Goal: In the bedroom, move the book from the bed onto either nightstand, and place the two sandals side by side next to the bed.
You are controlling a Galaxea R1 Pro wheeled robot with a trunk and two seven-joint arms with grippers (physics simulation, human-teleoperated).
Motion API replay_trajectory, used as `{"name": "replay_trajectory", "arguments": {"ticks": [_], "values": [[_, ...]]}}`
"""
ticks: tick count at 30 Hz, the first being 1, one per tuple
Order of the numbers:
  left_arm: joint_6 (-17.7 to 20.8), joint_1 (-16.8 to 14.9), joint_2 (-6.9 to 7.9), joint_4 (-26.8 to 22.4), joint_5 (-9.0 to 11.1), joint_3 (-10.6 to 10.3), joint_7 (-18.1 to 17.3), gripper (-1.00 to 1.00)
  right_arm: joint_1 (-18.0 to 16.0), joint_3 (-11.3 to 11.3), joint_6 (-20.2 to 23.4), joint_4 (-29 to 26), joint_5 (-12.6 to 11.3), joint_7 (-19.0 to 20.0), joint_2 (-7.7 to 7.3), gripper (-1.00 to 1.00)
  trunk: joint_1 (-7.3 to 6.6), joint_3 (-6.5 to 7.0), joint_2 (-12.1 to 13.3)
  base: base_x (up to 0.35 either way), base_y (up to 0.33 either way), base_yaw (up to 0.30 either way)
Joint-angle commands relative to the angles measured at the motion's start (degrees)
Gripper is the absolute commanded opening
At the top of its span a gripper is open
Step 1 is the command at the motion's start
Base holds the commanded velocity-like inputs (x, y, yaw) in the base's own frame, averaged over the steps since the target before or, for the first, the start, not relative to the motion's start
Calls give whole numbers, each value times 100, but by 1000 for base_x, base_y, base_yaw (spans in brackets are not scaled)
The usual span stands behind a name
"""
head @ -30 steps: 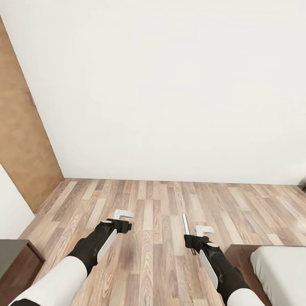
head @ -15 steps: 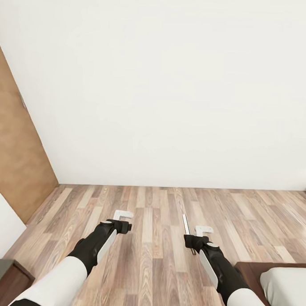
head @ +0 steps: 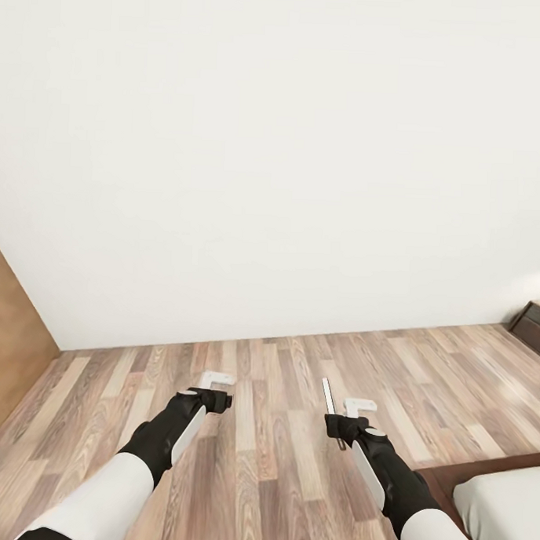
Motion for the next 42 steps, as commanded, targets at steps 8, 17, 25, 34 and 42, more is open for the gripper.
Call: {"name": "replay_trajectory", "arguments": {"ticks": [8,17,25,34,42], "values": [[43,-1,8,-18,62,-34,49,100,-5,19,25,-9,-56,-32,3,-100,4,-7,-5,303,156,-282],[46,-1,8,-18,62,-40,49,100,-5,20,24,-9,-54,-32,4,-100,4,-7,-5,315,147,-283],[53,-1,0,-18,62,-45,57,100,-5,25,21,-2,-49,-38,5,-100,4,-7,-5,316,146,-283],[53,-1,-9,-18,62,-51,58,100,-5,27,26,-2,-47,-33,-3,-100,4,-7,-5,315,147,-283],[53,-1,-14,-11,62,-53,58,100,-5,27,26,0,-47,-32,-3,-100,4,-7,-5,315,147,-283]]}}
